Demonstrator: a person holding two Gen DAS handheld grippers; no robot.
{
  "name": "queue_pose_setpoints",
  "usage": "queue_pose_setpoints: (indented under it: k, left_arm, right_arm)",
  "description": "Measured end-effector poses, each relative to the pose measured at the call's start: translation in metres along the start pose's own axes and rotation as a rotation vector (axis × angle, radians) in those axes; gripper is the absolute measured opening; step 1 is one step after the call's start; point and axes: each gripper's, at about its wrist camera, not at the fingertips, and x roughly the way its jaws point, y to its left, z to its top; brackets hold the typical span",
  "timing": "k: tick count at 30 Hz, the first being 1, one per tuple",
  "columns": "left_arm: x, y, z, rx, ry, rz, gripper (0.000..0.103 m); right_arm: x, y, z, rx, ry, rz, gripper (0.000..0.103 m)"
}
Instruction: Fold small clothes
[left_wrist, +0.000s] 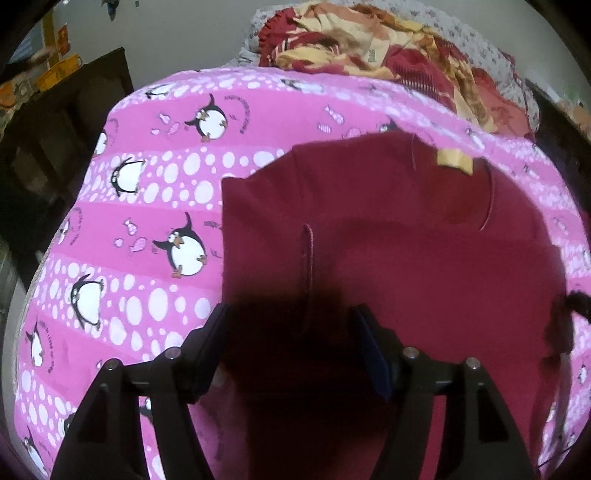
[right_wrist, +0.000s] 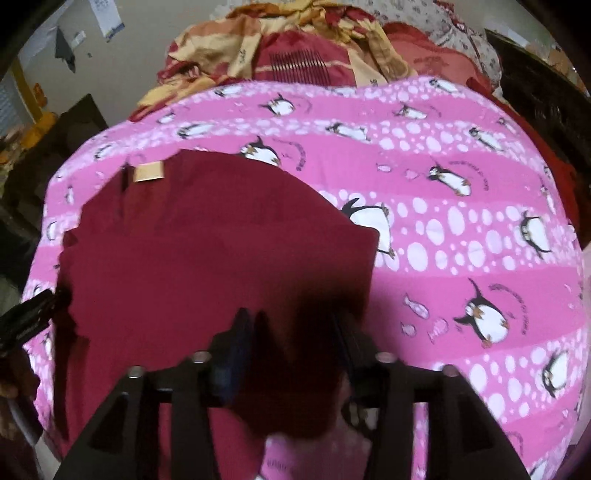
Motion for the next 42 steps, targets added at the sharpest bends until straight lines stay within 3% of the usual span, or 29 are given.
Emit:
queue_pose_setpoints:
  k: [13,21,26,42]
  left_arm:
    - [-0.058,-0.001,-0.015,-0.002,-0.076,-0.029,0.069]
    - [-0.082,0.000,-0.027,-0.014,-0.097,-0.053,0.070]
    - [-0.095,0.000,-0.036,-0.016,-0.113,-0.064,0.070]
    - [-0.122,0.003,-0.058,-0.001,-0.140,-0.063,0.071]
  right_arm:
    - [-0.072,0.003,-0.019,0.077,-0.066,0.123,0.067]
    - [-0.125,0.024,-0.029,-0.007,-0.085,0.171,0.075]
    - [-0.148,0.031,-0.043,-0.059,-0.101,0.131,0.078]
    - [-0.161,0.051,-0.064,-0.071,-0.107,0.199,0.079]
